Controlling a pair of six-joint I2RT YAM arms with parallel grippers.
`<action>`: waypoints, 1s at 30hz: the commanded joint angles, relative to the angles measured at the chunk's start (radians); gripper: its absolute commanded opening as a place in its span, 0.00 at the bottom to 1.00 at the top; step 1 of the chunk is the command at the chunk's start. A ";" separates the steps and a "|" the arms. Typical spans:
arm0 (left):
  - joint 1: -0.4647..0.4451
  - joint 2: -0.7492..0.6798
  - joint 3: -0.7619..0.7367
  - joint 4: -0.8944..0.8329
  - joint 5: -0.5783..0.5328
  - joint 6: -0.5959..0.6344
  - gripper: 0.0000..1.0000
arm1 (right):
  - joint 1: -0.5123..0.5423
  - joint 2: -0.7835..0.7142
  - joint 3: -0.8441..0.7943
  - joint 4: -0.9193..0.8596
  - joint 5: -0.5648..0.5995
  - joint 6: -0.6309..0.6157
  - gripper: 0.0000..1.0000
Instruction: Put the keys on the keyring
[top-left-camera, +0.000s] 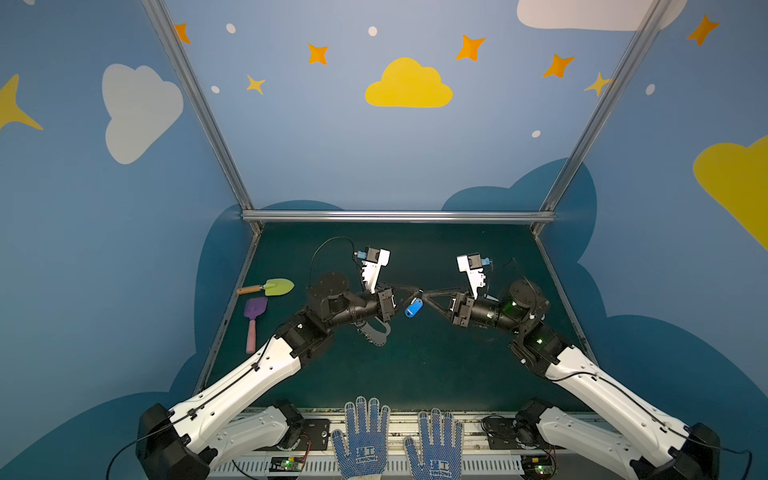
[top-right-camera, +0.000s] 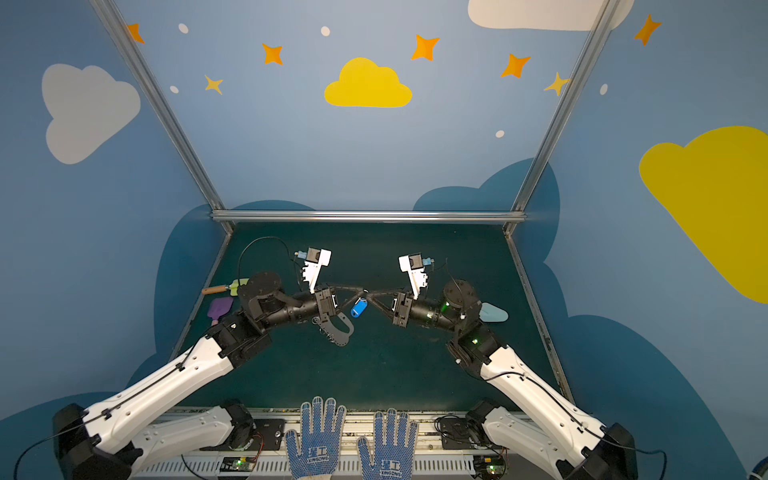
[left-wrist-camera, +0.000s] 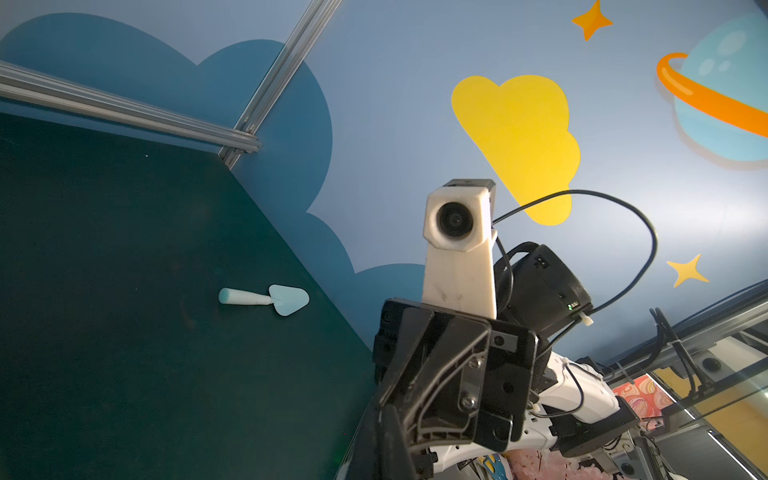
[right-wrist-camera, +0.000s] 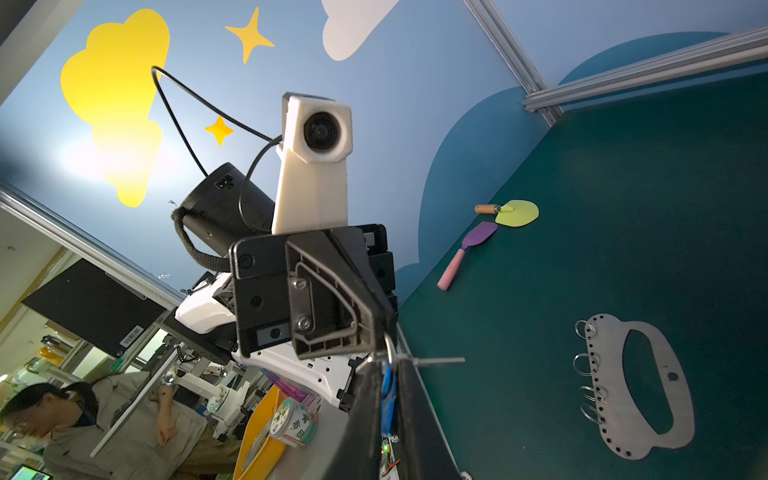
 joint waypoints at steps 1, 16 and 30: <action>-0.004 0.005 -0.009 0.034 0.001 -0.009 0.04 | 0.007 0.027 0.006 0.073 -0.037 0.021 0.08; -0.004 -0.015 -0.014 0.024 -0.065 -0.013 0.04 | 0.057 -0.039 0.024 -0.180 0.087 -0.183 0.37; -0.003 -0.011 -0.005 0.032 -0.062 -0.028 0.04 | 0.272 0.015 0.105 -0.309 0.478 -0.397 0.13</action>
